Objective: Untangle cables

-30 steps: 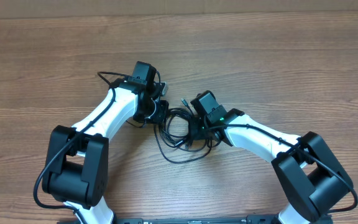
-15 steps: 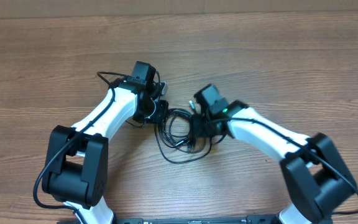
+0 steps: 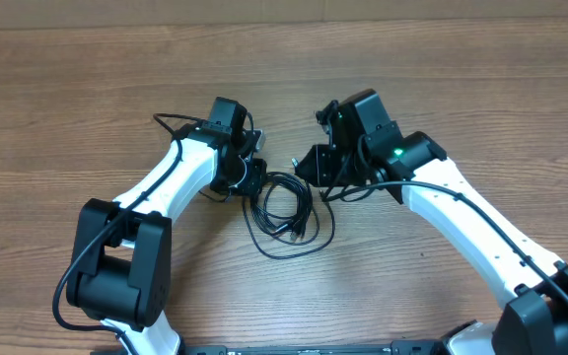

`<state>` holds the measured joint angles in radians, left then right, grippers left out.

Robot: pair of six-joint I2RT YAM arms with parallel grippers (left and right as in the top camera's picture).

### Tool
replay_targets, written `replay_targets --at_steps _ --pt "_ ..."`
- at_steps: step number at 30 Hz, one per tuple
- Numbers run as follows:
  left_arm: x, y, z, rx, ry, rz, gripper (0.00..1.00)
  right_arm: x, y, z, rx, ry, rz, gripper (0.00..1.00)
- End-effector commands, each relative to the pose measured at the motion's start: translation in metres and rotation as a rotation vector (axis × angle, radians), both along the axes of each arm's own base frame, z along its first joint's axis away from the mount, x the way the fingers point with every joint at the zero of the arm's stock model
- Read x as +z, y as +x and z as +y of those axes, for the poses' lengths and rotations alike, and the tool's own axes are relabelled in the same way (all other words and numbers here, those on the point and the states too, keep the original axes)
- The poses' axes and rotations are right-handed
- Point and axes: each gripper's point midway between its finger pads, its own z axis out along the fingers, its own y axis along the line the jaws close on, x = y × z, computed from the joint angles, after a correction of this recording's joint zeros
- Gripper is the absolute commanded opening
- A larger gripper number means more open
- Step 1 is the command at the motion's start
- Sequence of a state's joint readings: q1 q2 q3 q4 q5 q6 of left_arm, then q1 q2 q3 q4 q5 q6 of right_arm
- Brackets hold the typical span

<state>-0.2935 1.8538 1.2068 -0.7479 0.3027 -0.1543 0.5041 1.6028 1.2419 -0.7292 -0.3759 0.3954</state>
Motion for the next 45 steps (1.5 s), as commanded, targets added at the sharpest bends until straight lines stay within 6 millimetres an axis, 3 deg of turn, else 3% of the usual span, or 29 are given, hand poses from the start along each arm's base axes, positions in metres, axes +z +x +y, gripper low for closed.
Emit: replay_targets --at_steps 1,7,13,23,25,28,33,38,41,45 --pt "-0.001 0.002 0.001 0.009 -0.002 0.002 0.04 -0.035 -0.004 -0.007 0.03 -0.125 -0.002 0.23" --pt "-0.001 0.003 0.002 0.01 -0.001 0.002 0.04 -0.08 -0.018 -0.001 0.113 -0.192 0.056 0.24" --pt "-0.001 0.002 0.001 0.009 -0.002 0.002 0.04 -0.124 -0.014 0.002 0.126 -0.315 0.048 0.36" --pt "-0.001 0.002 0.001 0.012 -0.002 0.003 0.04 -0.158 -0.001 0.004 0.111 -0.394 0.007 0.39" --pt "-0.001 0.002 0.001 0.012 -0.002 0.003 0.04 -0.164 -0.001 0.003 0.113 -0.399 0.017 0.34" --pt "-0.001 0.002 0.001 0.012 -0.002 0.003 0.04 -0.172 -0.005 0.001 0.101 -0.412 0.048 0.15" --pt "-0.001 0.002 0.001 0.012 -0.002 0.003 0.04 -0.172 -0.018 0.01 0.102 -0.345 0.125 0.04" --pt "-0.001 0.002 0.001 0.012 -0.002 0.003 0.04 -0.166 -0.031 0.009 0.114 -0.34 0.188 0.04" --pt "-0.001 0.002 0.001 0.012 -0.002 0.003 0.04 -0.144 -0.027 0.005 0.101 -0.347 0.201 0.04" --pt "-0.001 0.002 0.001 0.012 -0.001 0.003 0.04 -0.085 -0.004 0.008 0.065 -0.295 0.129 0.04"
